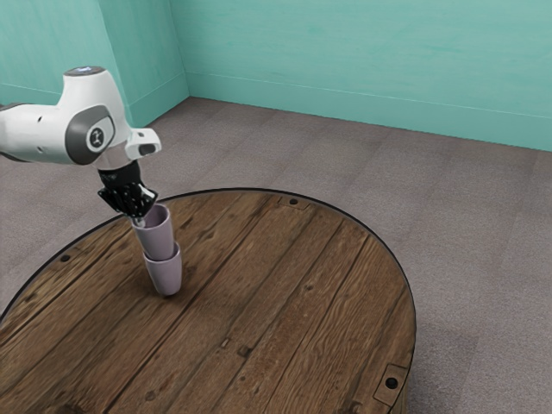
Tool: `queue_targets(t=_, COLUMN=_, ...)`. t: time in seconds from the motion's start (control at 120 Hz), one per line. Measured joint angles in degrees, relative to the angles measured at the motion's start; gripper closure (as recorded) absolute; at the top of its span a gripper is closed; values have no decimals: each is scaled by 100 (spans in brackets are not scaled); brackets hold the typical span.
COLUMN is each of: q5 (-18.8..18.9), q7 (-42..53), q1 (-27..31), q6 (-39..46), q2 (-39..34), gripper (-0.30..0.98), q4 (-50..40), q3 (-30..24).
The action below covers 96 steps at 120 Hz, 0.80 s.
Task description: Place the right cup onto the left cup
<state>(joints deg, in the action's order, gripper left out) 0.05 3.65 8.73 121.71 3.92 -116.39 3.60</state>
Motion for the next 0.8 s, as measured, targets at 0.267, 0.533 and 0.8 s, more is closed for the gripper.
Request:
queue_targets(t=0.267, q5=-63, q7=33, q1=-3, q6=30, q2=-324, gripper=33, q4=-364, q3=1)
queue_targets(t=0.533, q5=-36, q7=32, q1=-159, q6=-115, q2=-747, gripper=9, q4=65, q3=-52)
queue_targets(t=0.8, q5=81, q7=-131, q1=-881, q6=-1200, q2=-249, gripper=3, q4=1936, q3=-168)
